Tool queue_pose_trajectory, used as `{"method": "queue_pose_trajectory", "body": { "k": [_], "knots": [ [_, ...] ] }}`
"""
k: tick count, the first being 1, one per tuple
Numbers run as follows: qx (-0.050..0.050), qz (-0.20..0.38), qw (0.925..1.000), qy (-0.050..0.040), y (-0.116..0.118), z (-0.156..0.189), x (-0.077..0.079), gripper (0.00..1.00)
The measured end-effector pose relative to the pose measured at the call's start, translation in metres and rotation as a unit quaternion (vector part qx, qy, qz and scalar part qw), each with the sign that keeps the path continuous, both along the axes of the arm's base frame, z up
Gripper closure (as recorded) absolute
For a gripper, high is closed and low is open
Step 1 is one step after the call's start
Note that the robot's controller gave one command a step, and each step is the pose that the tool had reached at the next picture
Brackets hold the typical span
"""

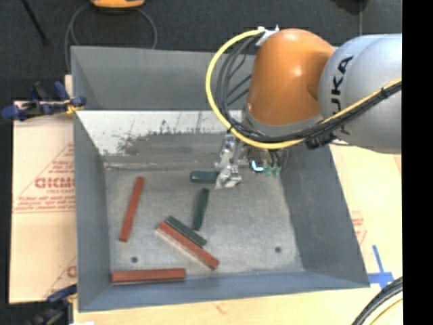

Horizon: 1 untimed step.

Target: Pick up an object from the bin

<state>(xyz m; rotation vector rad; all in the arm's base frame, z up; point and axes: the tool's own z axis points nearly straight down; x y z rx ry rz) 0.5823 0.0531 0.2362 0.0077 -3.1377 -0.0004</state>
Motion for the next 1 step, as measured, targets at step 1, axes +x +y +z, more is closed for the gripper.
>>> {"method": "queue_pose_trajectory", "body": {
  "k": [1],
  "knots": [
    [0.001,-0.001,1.0,-0.0039,0.0002,0.0048,0.0014,1.0]
  ]
}}
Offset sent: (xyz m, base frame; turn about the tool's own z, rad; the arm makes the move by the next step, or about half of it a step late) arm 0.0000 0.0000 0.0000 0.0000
